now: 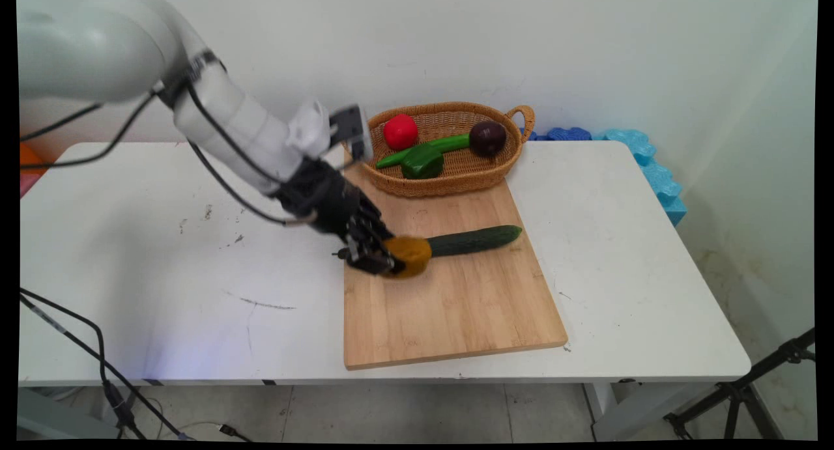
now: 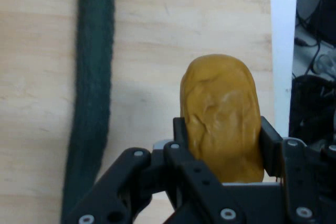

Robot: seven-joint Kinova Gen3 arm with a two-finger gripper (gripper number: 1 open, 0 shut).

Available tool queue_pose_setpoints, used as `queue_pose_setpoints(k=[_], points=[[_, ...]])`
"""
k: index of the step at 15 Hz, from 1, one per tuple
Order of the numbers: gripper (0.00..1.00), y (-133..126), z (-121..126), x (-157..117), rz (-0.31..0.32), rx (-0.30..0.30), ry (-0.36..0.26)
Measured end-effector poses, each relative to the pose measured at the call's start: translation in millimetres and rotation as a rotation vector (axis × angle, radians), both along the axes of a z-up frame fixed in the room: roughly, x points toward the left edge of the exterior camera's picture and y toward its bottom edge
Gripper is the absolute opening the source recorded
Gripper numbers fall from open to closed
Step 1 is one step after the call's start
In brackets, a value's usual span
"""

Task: Place the picked object in the vegetable basket

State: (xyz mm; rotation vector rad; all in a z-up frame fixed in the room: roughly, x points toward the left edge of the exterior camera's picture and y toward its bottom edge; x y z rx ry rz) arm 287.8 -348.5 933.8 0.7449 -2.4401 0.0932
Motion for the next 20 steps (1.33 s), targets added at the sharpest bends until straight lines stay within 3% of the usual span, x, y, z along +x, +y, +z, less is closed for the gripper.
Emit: queue_pose_setpoints(k=[4,10,15,20], points=[[0.00,-28.1,42.8,13.2,0.043,-0.011,0.016],[0.00,-73.2,68.4,34.3,0.125,-0.034,-0.011],[0.00,-122.8,66.2,55.8,0.232,-0.051,-0.064],[0.00,-168.0,44.7,68.6,0.331,-0.055,-0.107]])
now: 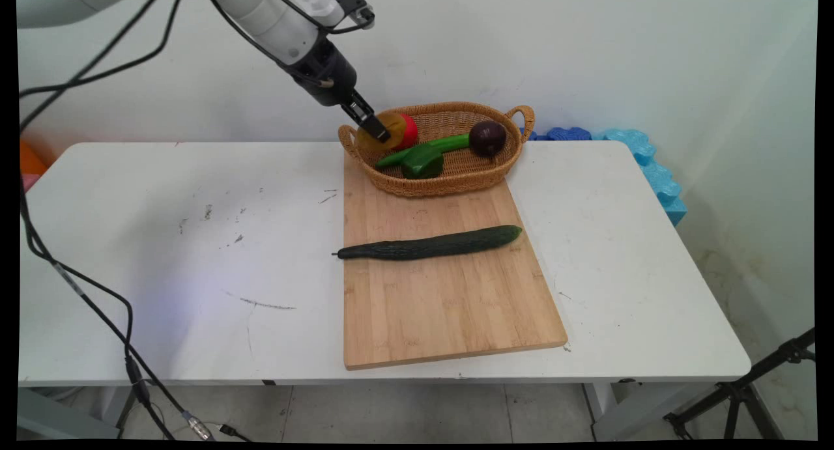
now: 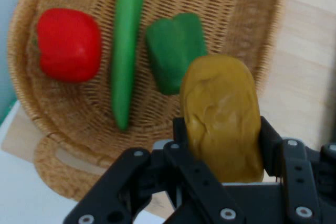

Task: Place the picked object in the vegetable basket

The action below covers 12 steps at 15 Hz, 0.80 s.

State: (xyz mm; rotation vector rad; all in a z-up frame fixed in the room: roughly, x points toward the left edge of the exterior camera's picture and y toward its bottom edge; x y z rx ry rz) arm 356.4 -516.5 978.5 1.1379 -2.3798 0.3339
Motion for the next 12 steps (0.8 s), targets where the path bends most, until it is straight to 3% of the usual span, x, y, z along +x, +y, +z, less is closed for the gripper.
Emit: queue_pose_setpoints(k=[7,12], points=[[0.00,-49.4,-41.9,0.9,0.094,0.000,-0.008],[0.00,-68.5,-62.7,3.2,0.132,0.006,-0.013]])
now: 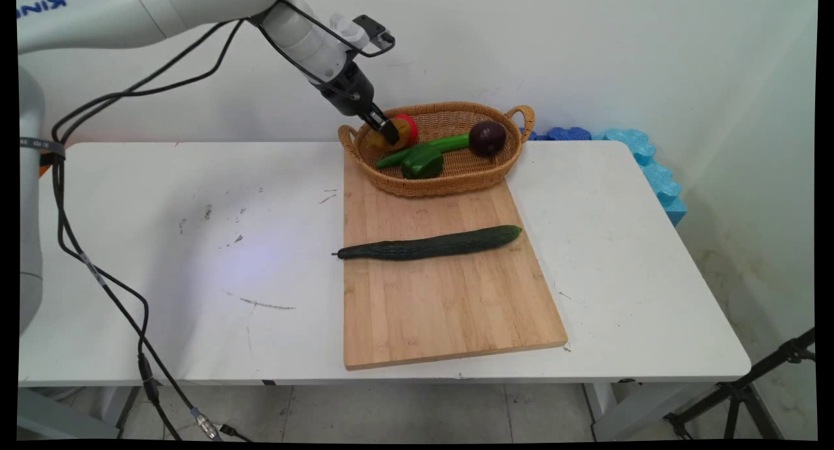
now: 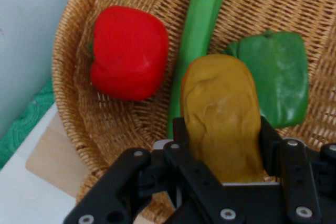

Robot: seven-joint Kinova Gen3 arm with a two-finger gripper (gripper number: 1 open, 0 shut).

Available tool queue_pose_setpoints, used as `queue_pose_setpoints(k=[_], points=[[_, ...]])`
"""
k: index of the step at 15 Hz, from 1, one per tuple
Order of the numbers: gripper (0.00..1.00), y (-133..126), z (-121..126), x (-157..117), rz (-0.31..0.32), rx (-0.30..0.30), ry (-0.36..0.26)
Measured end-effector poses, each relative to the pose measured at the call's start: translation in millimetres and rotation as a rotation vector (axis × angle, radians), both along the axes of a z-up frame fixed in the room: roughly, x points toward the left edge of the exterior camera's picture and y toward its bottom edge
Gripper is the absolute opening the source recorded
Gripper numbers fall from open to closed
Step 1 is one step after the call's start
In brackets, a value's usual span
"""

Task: Place the picked object in the vegetable basket

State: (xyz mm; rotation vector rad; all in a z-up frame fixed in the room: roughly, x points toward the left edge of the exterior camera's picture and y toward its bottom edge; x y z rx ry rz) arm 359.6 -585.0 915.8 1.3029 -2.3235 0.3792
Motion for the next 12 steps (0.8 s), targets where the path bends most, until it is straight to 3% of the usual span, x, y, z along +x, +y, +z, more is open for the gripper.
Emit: queue_pose_setpoints(k=[7,8,12], points=[[0.00,-11.7,-13.2,0.5,0.026,0.000,0.005],[1.00,-12.5,-14.4,0.3,0.029,0.001,0.007],[1.00,-11.7,-11.2,-1.8,0.026,-0.001,0.012]])
